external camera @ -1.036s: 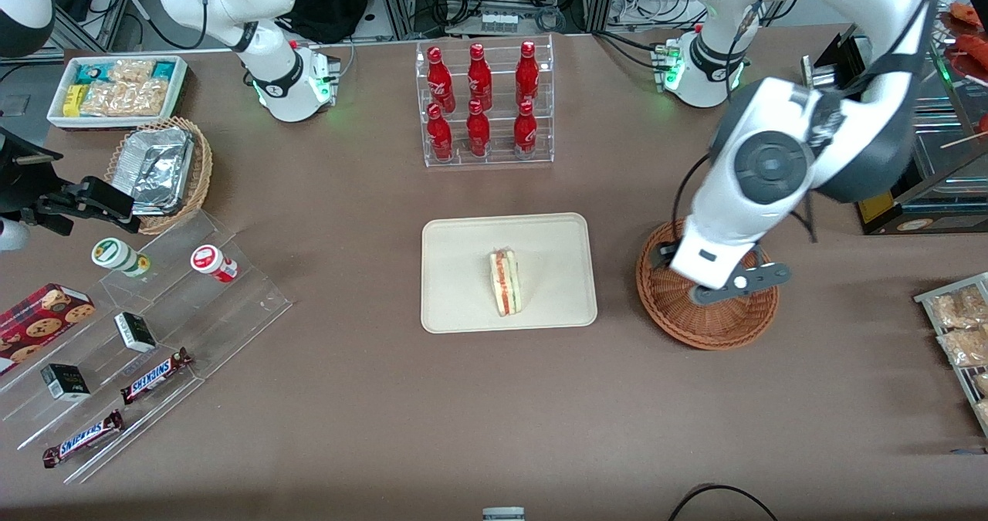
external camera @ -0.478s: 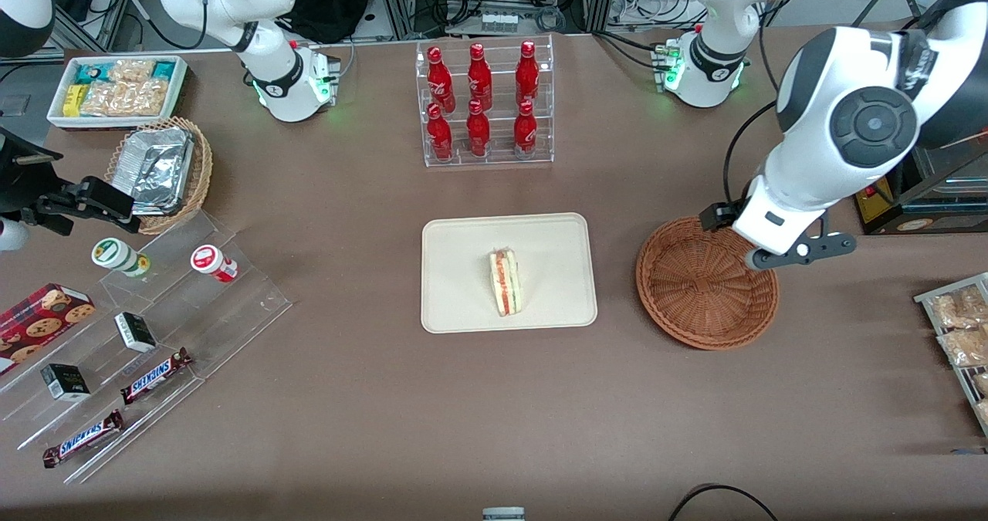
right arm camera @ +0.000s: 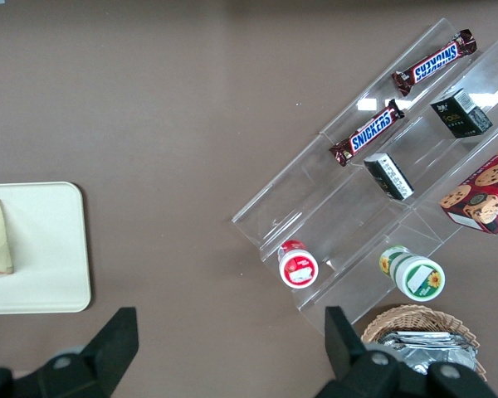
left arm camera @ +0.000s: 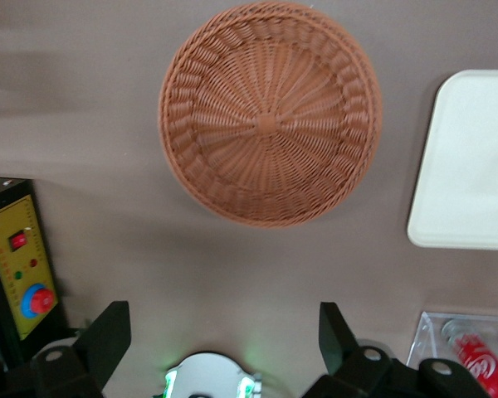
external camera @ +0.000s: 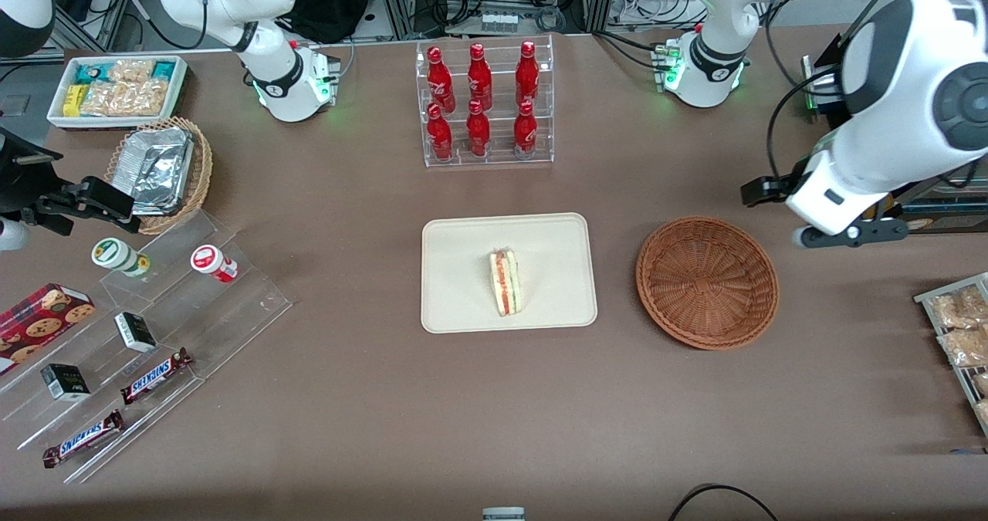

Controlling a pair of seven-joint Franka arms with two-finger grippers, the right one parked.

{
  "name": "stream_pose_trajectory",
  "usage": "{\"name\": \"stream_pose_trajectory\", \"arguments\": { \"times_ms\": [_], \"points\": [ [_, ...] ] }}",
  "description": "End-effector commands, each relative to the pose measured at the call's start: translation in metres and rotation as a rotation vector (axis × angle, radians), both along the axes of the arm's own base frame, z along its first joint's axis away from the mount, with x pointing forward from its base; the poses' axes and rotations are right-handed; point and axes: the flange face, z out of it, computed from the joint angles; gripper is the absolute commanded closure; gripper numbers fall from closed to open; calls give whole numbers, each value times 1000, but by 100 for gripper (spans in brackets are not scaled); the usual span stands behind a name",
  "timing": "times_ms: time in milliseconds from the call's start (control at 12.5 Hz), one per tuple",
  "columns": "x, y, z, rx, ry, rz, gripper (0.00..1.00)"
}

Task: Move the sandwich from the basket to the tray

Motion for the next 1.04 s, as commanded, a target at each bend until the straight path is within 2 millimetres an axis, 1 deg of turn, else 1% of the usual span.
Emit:
{"name": "stream_pose_trajectory", "arguments": {
  "times_ms": [0, 159, 239, 558, 638, 797, 957],
  "points": [
    [-17, 16, 18, -25, 12, -29, 0],
    [-21, 27, 25, -33, 17, -44, 0],
    [-23, 37, 31, -33, 17, -26, 0],
    [-30, 63, 57, -41, 0, -3, 0],
    [-31, 70, 61, -48, -4, -13, 0],
    [-33, 78, 66, -47, -18, -6, 0],
    [-31, 82, 67, -41, -32, 1, 0]
  ]
}}
